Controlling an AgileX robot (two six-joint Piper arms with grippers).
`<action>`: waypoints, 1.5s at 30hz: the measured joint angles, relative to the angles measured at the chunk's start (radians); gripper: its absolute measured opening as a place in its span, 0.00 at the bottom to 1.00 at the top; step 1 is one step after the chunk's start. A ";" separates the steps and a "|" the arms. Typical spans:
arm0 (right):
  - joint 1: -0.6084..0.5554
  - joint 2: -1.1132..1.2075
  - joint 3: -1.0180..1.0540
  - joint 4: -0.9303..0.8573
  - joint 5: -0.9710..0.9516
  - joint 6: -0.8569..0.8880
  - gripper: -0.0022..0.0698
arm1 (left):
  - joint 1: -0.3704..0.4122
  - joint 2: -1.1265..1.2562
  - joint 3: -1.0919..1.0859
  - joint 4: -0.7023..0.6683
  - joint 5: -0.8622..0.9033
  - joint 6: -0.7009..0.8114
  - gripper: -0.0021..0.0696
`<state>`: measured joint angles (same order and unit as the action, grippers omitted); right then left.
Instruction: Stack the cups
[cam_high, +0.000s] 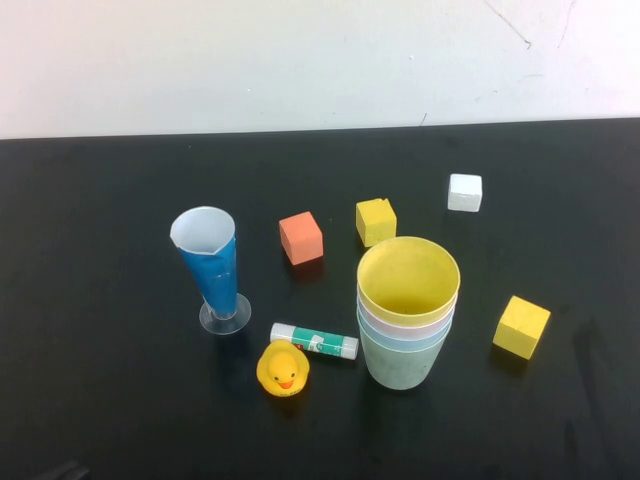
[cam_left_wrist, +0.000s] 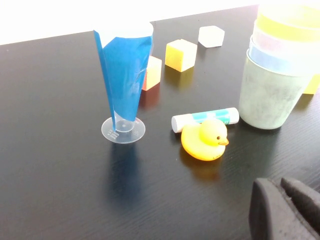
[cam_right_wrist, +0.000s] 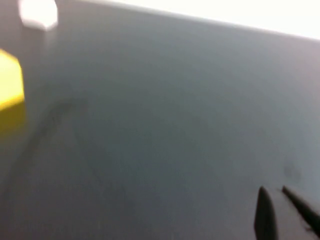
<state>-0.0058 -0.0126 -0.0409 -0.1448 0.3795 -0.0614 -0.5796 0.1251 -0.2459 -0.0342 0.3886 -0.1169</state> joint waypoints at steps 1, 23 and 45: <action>0.000 0.000 0.002 -0.014 0.035 0.019 0.03 | 0.000 0.000 0.000 0.000 0.000 0.000 0.03; 0.000 -0.001 0.052 -0.123 0.034 0.223 0.03 | 0.000 0.000 0.000 0.000 0.000 -0.002 0.03; 0.000 -0.001 0.052 -0.125 0.034 0.223 0.03 | 0.010 0.000 0.054 0.063 -0.034 -0.002 0.03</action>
<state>-0.0058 -0.0136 0.0109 -0.2698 0.4131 0.1620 -0.5700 0.1251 -0.1924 0.0288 0.3549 -0.1192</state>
